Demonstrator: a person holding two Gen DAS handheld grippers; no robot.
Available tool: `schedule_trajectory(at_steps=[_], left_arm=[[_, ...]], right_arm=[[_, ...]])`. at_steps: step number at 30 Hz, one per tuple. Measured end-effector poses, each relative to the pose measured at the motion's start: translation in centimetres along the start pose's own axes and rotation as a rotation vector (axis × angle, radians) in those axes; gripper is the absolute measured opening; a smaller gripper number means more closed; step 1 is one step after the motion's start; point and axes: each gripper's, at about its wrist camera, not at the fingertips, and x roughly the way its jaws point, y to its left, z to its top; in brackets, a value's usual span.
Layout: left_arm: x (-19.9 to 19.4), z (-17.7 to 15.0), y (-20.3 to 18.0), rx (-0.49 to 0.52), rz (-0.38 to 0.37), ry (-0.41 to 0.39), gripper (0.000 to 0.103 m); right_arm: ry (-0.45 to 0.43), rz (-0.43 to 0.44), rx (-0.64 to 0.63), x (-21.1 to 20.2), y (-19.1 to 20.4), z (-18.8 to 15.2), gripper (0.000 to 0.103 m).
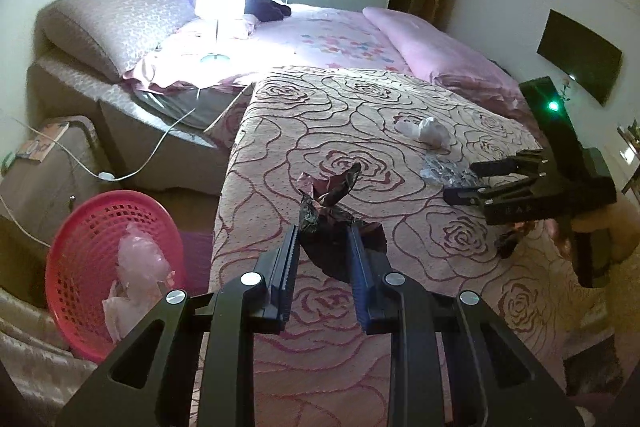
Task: Collect trash
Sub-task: 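Grasp the silver pill blister pack with the right tool, then carry the dark wrapper and blister pack to the basket and open both tools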
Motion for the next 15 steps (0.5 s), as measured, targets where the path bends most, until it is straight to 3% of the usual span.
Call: schedule_trajectory(at_steps=[8, 15], left_arm=[[-0.8, 0.0, 0.9, -0.009, 0.019, -0.008, 0.023], [-2.0, 0.4, 2.2, -0.019, 0.058, -0.027, 0.023]], right_arm=[[-0.009, 0.039, 0.003, -0.6, 2.0, -0.3, 0.054], [-0.104, 0.089, 0.043, -3.1, 5.0, -0.4, 0.054]])
